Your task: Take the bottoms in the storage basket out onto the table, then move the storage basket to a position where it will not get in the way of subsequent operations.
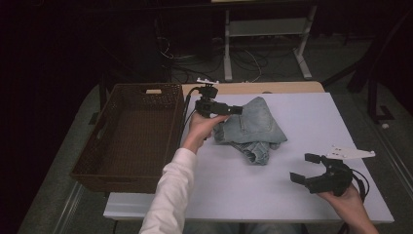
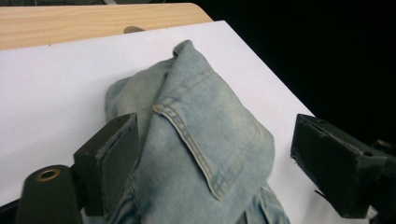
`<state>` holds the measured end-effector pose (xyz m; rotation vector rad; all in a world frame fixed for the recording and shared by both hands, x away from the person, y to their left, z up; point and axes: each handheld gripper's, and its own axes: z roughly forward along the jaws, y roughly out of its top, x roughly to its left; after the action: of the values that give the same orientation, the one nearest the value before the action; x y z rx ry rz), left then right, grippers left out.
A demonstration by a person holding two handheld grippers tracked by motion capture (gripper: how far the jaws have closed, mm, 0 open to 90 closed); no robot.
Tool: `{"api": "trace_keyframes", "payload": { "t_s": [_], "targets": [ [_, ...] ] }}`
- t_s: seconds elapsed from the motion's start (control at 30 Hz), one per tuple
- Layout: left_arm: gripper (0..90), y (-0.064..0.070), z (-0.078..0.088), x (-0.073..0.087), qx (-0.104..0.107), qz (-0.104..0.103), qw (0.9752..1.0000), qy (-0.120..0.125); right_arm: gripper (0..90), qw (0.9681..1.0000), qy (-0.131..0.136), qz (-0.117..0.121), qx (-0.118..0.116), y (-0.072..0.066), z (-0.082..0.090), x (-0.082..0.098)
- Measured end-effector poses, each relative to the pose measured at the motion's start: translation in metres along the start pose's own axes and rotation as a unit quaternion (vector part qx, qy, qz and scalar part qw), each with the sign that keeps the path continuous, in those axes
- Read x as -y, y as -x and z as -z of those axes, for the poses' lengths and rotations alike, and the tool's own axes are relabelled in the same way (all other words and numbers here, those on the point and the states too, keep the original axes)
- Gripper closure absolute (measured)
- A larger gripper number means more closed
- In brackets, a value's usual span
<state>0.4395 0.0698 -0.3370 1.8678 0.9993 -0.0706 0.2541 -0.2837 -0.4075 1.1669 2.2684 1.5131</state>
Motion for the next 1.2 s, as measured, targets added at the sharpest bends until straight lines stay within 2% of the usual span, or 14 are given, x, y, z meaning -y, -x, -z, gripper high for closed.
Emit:
{"api": "trace_keyframes", "payload": {
  "t_s": [0.17, 0.3, 0.47, 0.63, 0.8, 0.93, 1.0, 1.07, 1.2],
  "targets": [
    [13.1, 0.008, 0.012, 0.009, -0.002, -0.02, 0.9998, 0.005, 0.0, 1.0, -0.008, -0.003, -0.005, 0.002, -0.003, -0.005],
    [12.8, 0.015, 0.017, 0.017, 0.001, -0.034, 0.9994, 0.013, 0.0, 0.9998, -0.019, -0.007, -0.009, 0.007, -0.007, -0.016],
    [12.8, 0.016, 0.02, 0.028, 0.014, -0.029, 0.9993, 0.017, 0.0, 0.9995, -0.03, 0.001, -0.012, 0.013, -0.013, -0.038],
    [12.8, 0.012, 0.023, 0.038, 0.013, -0.02, 0.9995, 0.022, 0.0, 0.9994, -0.031, 0.005, -0.016, 0.023, -0.024, -0.055],
    [12.8, 0.01, 0.025, 0.045, 0.006, -0.021, 0.9994, 0.025, 0.0, 0.9992, -0.034, 0.007, -0.02, 0.034, -0.038, -0.066],
    [12.8, 0.011, 0.023, 0.051, 0.011, -0.021, 0.9994, 0.025, 0.0, 0.9989, -0.04, 0.011, -0.02, 0.04, -0.05, -0.073],
    [12.8, 0.012, 0.021, 0.054, 0.017, -0.019, 0.9994, 0.024, 0.0, 0.999, -0.039, 0.01, -0.021, 0.045, -0.055, -0.075],
    [12.9, 0.014, 0.02, 0.057, 0.036, -0.011, 0.9989, 0.028, 0.0, 0.9989, -0.041, 0.009, -0.02, 0.049, -0.06, -0.078],
    [13.0, 0.024, 0.016, 0.062, 0.041, -0.028, 0.9985, 0.022, 0.0, 0.9989, -0.042, 0.01, -0.019, 0.058, -0.068, -0.083]
  ]
}}
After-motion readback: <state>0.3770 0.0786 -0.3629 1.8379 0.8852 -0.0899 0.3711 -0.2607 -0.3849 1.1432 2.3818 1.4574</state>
